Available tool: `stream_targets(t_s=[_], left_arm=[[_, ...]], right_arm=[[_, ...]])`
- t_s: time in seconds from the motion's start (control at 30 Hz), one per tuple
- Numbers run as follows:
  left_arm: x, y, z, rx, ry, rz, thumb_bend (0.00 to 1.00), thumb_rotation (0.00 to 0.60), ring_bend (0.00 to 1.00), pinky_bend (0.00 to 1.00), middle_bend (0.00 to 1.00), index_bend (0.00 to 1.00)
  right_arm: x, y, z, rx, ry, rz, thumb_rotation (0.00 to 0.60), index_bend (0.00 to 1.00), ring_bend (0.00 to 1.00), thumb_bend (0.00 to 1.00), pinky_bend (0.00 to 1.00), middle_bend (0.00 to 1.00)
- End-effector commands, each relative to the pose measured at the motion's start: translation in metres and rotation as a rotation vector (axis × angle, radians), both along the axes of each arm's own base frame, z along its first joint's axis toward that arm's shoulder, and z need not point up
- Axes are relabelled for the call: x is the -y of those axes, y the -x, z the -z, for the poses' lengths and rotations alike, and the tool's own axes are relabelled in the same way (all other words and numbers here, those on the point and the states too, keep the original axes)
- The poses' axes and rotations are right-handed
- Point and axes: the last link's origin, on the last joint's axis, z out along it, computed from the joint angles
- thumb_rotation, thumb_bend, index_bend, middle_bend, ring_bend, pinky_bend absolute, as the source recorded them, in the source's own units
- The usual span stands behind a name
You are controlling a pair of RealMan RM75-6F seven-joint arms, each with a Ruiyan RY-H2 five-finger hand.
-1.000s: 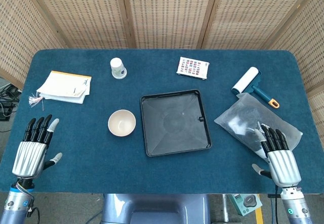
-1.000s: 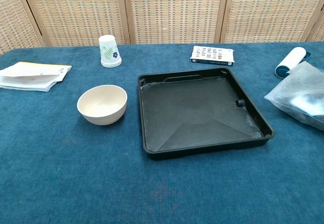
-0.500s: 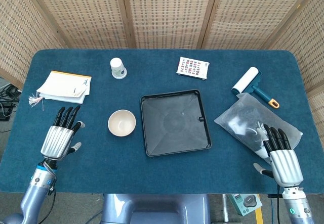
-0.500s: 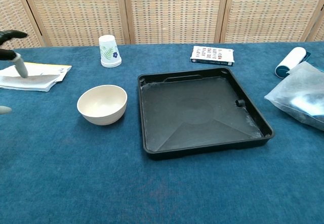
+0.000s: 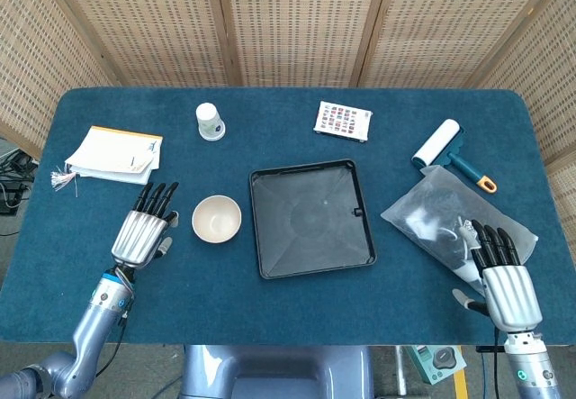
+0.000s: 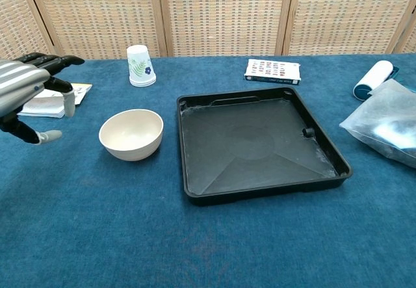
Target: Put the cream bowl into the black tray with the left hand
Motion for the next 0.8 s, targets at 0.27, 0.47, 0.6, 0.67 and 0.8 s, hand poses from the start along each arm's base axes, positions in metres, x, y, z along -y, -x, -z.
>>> stream_targets(t_s=[0.27,0.47,0.6,0.67,0.8], left_arm=[[-0.009,-0.002,0.016,-0.043,0.030,0.006,0.29,0.600,0.00,0.00,0.00,0.48],[-0.014,-0.008,0.026,-0.069,0.057,0.025,0.29,0.600,0.00,0.00,0.00,0.49],[-0.014,-0.012,0.032,-0.080,0.070,0.032,0.29,0.600,0.00,0.00,0.00,0.50],[-0.015,-0.013,0.034,-0.080,0.073,0.031,0.29,0.600,0.00,0.00,0.00,0.50],[-0.015,-0.013,0.039,-0.086,0.082,0.026,0.29,0.600,0.00,0.00,0.00,0.51]], right_arm=[[0.000,0.000,-0.001,0.005,0.005,-0.003,0.600,0.00,0.00,0.14,0.00,0.00],[0.000,0.000,-0.001,0.006,0.005,-0.001,0.600,0.00,0.00,0.14,0.00,0.00],[0.000,0.000,-0.001,0.006,0.007,-0.002,0.600,0.00,0.00,0.14,0.00,0.00],[0.000,0.000,-0.001,0.007,0.010,-0.002,0.600,0.00,0.00,0.14,0.00,0.00],[0.000,0.000,-0.002,0.010,0.012,-0.002,0.600,0.00,0.00,0.14,0.00,0.00]])
